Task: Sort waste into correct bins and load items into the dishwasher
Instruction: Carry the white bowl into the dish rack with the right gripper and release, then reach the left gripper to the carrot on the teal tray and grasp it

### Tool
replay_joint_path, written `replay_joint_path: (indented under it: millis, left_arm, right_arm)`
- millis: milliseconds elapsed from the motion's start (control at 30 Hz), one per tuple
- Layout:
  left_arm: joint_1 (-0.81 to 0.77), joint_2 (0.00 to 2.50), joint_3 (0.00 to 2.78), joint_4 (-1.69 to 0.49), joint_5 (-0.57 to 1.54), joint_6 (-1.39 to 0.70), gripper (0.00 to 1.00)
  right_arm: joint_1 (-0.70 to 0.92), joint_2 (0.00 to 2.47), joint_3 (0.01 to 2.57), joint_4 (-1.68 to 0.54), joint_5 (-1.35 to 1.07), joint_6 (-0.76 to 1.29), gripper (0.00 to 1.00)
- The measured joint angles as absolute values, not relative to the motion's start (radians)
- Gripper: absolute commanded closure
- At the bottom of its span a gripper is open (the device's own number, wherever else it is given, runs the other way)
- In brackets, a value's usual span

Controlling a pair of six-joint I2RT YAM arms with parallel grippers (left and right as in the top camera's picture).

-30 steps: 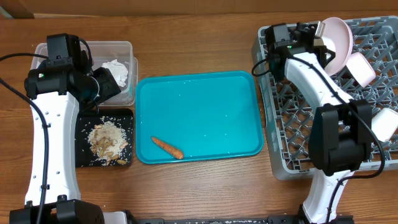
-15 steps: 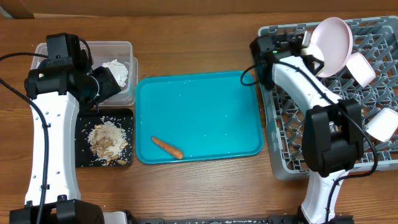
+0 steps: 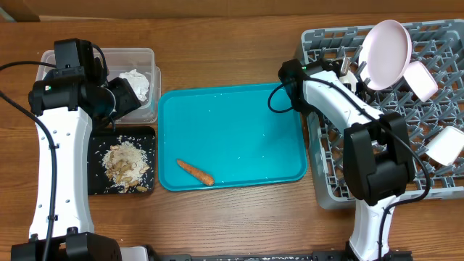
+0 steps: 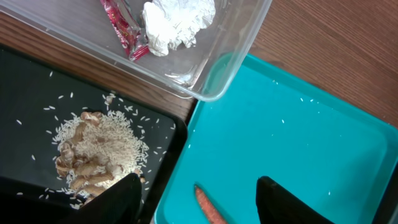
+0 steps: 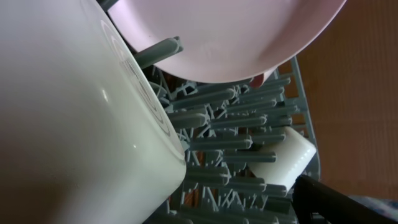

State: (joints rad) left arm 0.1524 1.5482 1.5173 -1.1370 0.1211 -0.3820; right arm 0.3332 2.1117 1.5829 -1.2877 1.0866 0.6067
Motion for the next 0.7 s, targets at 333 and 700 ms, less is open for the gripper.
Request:
replay_joint_path:
  millis: [333,700]
  left_arm:
    - [0.152,1.548,1.517,-1.137,0.121,-0.377,0.35]
    - [0.132,1.548,1.517,-1.166,0.186,-0.367,0.32]
  right_arm:
    - [0.327,1.799,1.592,-1.161,0.836,0.505,0.0]
    - [0.265,1.655,1.606,-1.138,0.21,0.168,0.0]
